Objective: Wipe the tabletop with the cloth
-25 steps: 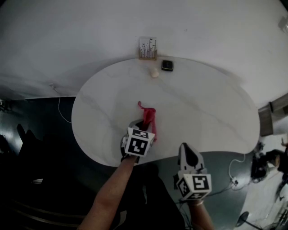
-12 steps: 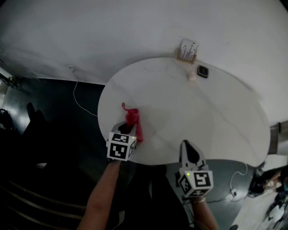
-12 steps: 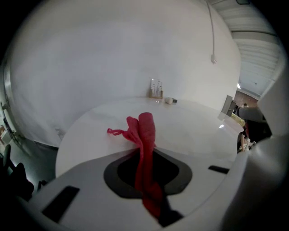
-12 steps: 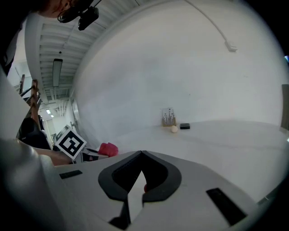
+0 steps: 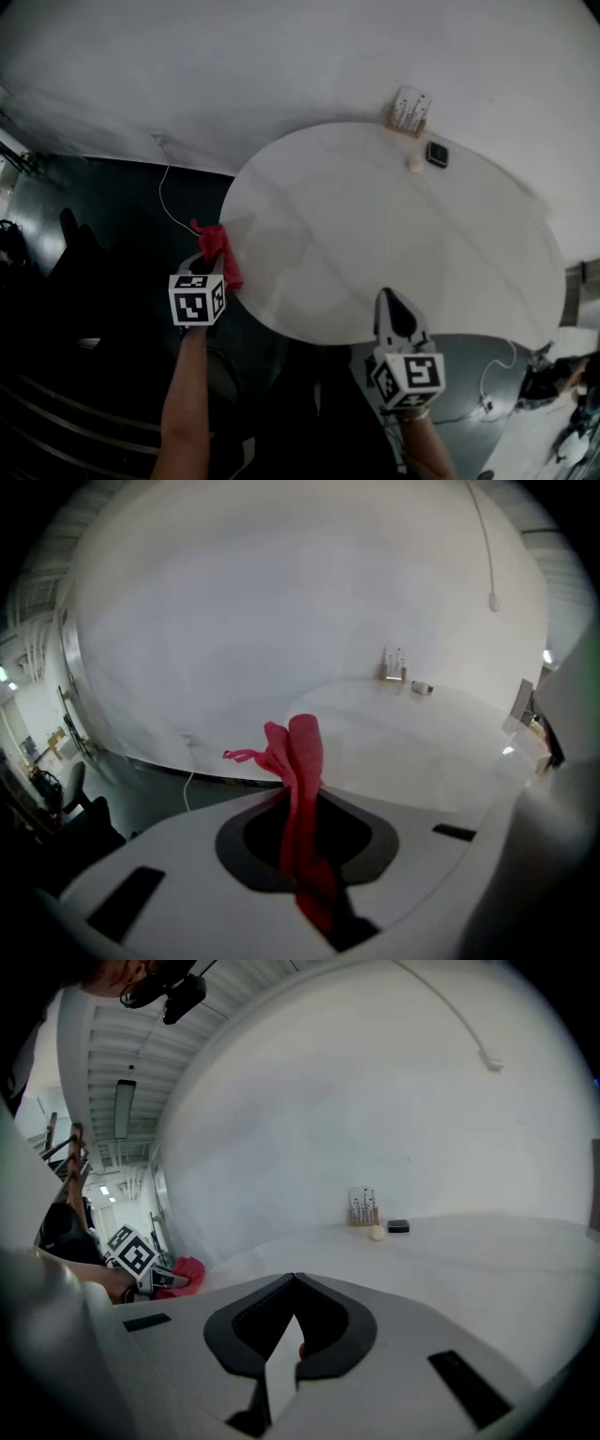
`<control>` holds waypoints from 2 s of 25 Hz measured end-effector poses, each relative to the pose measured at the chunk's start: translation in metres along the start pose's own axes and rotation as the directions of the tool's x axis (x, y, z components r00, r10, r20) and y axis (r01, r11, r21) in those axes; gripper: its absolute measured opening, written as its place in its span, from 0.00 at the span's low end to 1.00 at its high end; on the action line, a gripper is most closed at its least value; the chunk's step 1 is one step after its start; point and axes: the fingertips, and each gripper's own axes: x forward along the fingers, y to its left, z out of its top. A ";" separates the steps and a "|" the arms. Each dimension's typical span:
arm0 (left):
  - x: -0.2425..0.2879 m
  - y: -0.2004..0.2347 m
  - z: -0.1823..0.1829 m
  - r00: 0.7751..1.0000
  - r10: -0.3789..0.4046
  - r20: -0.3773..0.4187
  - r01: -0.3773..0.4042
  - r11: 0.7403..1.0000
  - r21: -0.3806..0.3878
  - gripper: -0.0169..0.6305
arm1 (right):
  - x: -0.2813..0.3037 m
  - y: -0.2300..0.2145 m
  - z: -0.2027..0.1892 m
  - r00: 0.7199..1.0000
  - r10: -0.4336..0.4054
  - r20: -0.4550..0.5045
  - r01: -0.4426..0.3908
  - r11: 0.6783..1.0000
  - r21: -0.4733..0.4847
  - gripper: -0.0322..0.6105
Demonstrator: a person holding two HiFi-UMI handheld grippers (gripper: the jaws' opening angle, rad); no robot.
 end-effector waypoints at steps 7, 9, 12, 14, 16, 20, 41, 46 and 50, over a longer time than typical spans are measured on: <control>-0.025 -0.001 0.031 0.998 0.049 0.036 -0.048 0.999 -0.019 0.09 | -0.027 -0.038 -0.011 0.997 -0.083 0.003 0.083 0.996 0.038 0.05; -0.028 -0.044 0.052 0.996 -0.043 0.074 0.044 0.999 -0.008 0.09 | -0.037 -0.053 -0.018 0.993 -0.117 0.001 0.117 0.992 0.053 0.05; -0.023 -0.130 0.073 0.970 -0.225 0.094 0.224 0.974 0.014 0.09 | -0.054 -0.075 -0.020 0.988 -0.155 0.009 0.154 0.985 0.072 0.05; -0.018 -0.193 0.080 0.937 -0.340 0.084 0.338 0.941 0.033 0.09 | -0.068 -0.089 -0.019 0.983 -0.181 0.016 0.179 0.981 0.081 0.05; -0.013 -0.257 0.082 0.892 -0.448 0.062 0.445 0.894 0.052 0.09 | -0.083 -0.103 -0.023 0.977 -0.215 0.017 0.212 0.972 0.098 0.05; -0.005 -0.372 0.074 0.808 -0.588 -0.019 0.586 0.802 0.110 0.09 | -0.108 -0.127 -0.032 0.963 -0.267 0.020 0.264 0.958 0.115 0.05; -0.006 -0.210 -0.021 0.917 -0.387 -0.094 0.390 0.920 0.022 0.09 | -0.050 -0.055 -0.025 0.998 -0.070 -0.007 0.070 0.997 0.035 0.05; -0.023 -0.120 -0.040 0.951 -0.303 -0.059 0.297 0.951 -0.088 0.09 | -0.028 -0.016 -0.023 0.999 -0.028 -0.025 0.028 1.000 0.012 0.05; -0.032 -0.065 -0.047 0.972 -0.226 -0.059 0.217 0.968 -0.128 0.09 | -0.022 0.004 -0.016 1.000 -0.027 -0.016 0.027 1.000 0.001 0.05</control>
